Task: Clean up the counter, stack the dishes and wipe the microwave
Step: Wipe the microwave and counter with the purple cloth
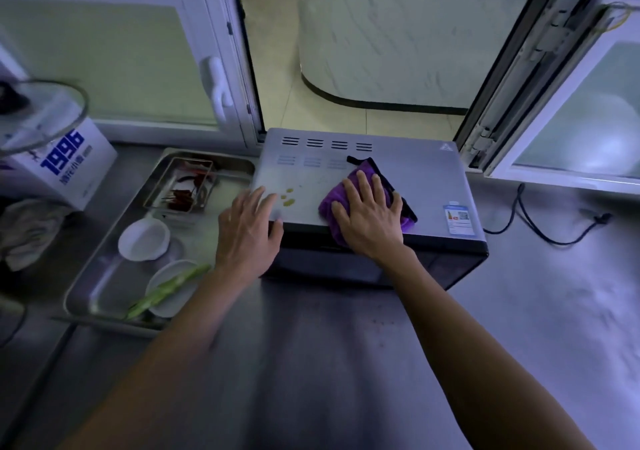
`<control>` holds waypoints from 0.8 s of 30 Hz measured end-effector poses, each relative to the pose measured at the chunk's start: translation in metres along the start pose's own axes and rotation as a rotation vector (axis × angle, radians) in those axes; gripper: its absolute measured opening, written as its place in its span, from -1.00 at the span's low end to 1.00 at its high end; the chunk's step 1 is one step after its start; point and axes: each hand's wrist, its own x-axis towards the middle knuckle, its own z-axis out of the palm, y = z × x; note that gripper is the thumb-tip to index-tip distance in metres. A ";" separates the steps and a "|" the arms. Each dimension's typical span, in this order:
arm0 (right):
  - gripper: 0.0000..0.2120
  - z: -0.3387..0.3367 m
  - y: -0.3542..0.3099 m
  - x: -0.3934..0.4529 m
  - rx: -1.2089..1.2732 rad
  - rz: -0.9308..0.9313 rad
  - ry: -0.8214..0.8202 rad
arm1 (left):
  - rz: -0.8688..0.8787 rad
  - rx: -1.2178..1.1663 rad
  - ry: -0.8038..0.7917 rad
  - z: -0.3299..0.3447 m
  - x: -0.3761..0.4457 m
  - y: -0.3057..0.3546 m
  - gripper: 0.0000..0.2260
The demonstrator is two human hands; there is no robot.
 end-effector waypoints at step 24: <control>-0.38 0.028 -0.113 0.056 -0.006 0.034 0.018 | 0.108 -0.295 -0.082 0.001 0.024 -0.092 -0.73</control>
